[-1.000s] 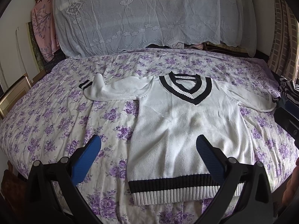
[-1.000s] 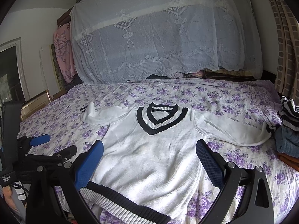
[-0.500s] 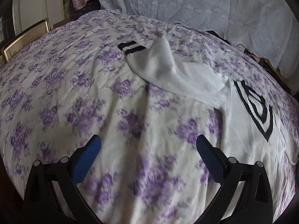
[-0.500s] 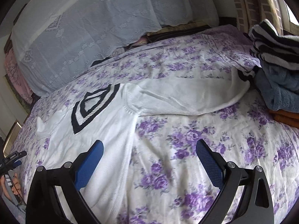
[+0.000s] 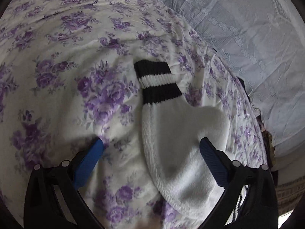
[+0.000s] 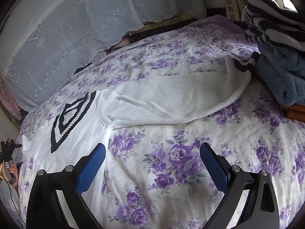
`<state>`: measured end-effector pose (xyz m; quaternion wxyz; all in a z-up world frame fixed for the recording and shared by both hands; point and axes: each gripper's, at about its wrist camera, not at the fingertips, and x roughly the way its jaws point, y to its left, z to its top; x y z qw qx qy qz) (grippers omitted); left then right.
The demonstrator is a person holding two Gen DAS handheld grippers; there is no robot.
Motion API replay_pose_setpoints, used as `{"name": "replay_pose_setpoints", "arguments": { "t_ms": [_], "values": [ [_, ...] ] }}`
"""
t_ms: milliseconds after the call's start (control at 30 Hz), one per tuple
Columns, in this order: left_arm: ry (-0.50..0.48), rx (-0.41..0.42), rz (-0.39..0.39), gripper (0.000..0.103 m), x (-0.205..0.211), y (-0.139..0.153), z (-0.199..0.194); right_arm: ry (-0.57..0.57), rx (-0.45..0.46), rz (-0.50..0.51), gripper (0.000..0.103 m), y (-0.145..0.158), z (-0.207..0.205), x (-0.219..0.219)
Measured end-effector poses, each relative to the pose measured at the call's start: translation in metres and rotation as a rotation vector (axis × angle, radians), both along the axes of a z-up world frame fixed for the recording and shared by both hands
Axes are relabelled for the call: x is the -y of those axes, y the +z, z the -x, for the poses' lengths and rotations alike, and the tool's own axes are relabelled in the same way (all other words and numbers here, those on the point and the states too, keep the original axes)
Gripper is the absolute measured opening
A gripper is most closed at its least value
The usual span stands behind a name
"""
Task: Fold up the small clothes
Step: 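Grasp the striped sleeve cuff with the left tool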
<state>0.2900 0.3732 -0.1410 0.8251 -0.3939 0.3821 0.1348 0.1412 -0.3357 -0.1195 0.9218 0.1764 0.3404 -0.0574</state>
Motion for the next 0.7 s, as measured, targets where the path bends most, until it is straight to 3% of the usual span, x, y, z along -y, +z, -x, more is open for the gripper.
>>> {"name": "replay_pose_setpoints", "arguments": {
  "t_ms": [100, 200, 267, 367, 400, 500, 667, 700],
  "values": [
    [0.003, 0.066, 0.027, 0.094, -0.007, -0.001, -0.008, 0.002, -0.028, -0.006, 0.100, -0.009, -0.006, 0.000],
    [-0.030, 0.090, 0.053, 0.068, -0.010, -0.006, -0.021, -0.001, -0.040, -0.010, 0.100, -0.012, -0.009, 0.001],
    [-0.045, 0.097, 0.052, 0.062, -0.011, -0.010, -0.025, -0.002, -0.036, -0.010, 0.100, -0.012, -0.009, 0.001],
    [-0.065, 0.132, 0.097, 0.032, -0.015, -0.013, -0.023, -0.006, -0.038, -0.003, 0.100, -0.013, -0.009, 0.000],
    [-0.070, 0.139, 0.133, 0.012, -0.018, -0.015, -0.020, -0.007, -0.039, 0.000, 0.100, -0.013, -0.009, 0.000],
    [-0.062, 0.170, 0.184, 0.009, -0.024, -0.015, -0.007, -0.009, -0.045, 0.007, 0.099, -0.013, -0.010, 0.000],
    [0.059, 0.220, -0.002, 0.010, -0.030, 0.028, 0.060, -0.028, -0.018, -0.027, 0.099, -0.013, -0.005, 0.006],
    [0.075, 0.204, -0.028, 0.015, -0.030, 0.028, 0.072, -0.028, -0.015, -0.038, 0.099, -0.013, -0.005, 0.009]
  ]
}}
